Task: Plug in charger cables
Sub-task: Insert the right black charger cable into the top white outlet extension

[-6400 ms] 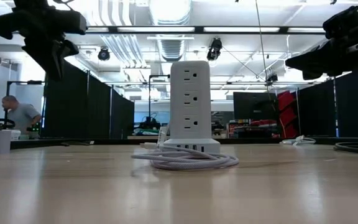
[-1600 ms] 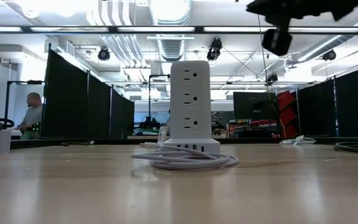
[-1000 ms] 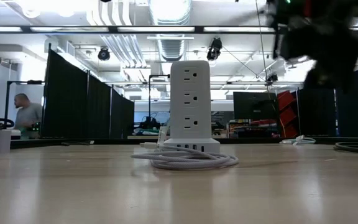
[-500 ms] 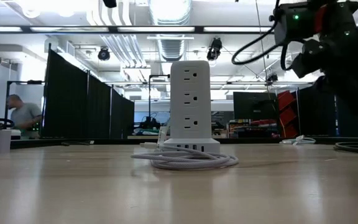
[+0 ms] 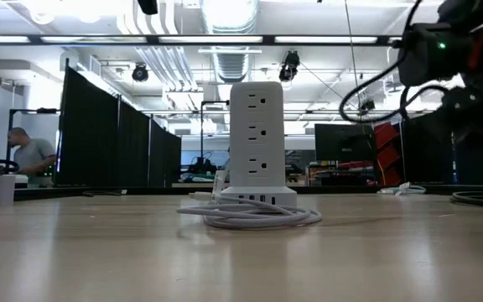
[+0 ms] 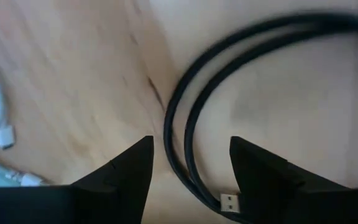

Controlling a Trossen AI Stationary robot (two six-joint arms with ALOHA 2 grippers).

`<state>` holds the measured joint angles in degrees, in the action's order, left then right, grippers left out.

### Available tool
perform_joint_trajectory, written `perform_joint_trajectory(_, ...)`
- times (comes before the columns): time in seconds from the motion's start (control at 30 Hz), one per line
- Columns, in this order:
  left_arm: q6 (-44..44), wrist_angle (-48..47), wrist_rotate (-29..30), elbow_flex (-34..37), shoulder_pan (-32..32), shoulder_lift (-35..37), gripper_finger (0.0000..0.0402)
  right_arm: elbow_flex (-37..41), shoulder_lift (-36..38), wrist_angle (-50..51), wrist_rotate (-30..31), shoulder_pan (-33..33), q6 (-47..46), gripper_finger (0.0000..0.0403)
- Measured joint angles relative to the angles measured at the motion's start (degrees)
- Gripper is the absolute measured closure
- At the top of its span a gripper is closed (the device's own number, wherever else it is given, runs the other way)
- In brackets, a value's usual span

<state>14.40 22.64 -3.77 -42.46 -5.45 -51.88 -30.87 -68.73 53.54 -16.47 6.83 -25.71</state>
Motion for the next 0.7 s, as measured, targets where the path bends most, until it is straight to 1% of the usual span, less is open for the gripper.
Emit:
perform_joint_trajectory(0.17, -0.3, -0.1, 0.0, 0.0, 0.0, 0.0, 0.0377, 3.3, 0.1, -5.8, 0.5, 2.5, -7.7, 0.0231)
perform_joint_trajectory(0.27, -0.3, -0.1, 0.0, 0.0, 0.0, 0.0, 0.0377, 3.9, 0.2, -6.4, 4.6, 3.5, -14.2, 0.0258)
perform_joint_trajectory(0.33, -0.3, -0.1, 0.0, 0.0, 0.0, 0.0, 0.0377, 3.8, 0.1, -6.1, 7.0, 3.7, -16.4, 0.0297)
perform_joint_trajectory(0.43, -0.2, 0.0, 0.0, 0.0, 0.0, 0.0, 0.0377, 3.6, 0.1, -5.7, 8.3, 3.7, -17.4, 0.0378)
perform_joint_trajectory(0.47, 0.2, 0.0, 0.0, 0.0, 0.0, 0.0, 0.0377, 3.2, 0.1, -5.4, 8.3, 3.7, -17.5, 0.0389)
perform_joint_trajectory(0.53, 2.1, 0.0, 0.0, 0.0, 0.0, 0.0, 0.0377, 1.5, 0.1, -4.2, 9.4, 3.7, -17.8, 0.0389)
perform_joint_trajectory(0.57, 3.2, 0.0, 0.0, 0.0, 0.0, 0.0, 0.0377, -0.2, 0.2, -3.3, 10.3, 3.7, -17.8, 0.0390)
perform_joint_trajectory(0.7, 4.8, 0.0, 0.1, 0.0, 0.0, 0.0, 0.0377, -8.5, 2.1, -2.2, 10.5, 3.7, -15.5, 0.0398)
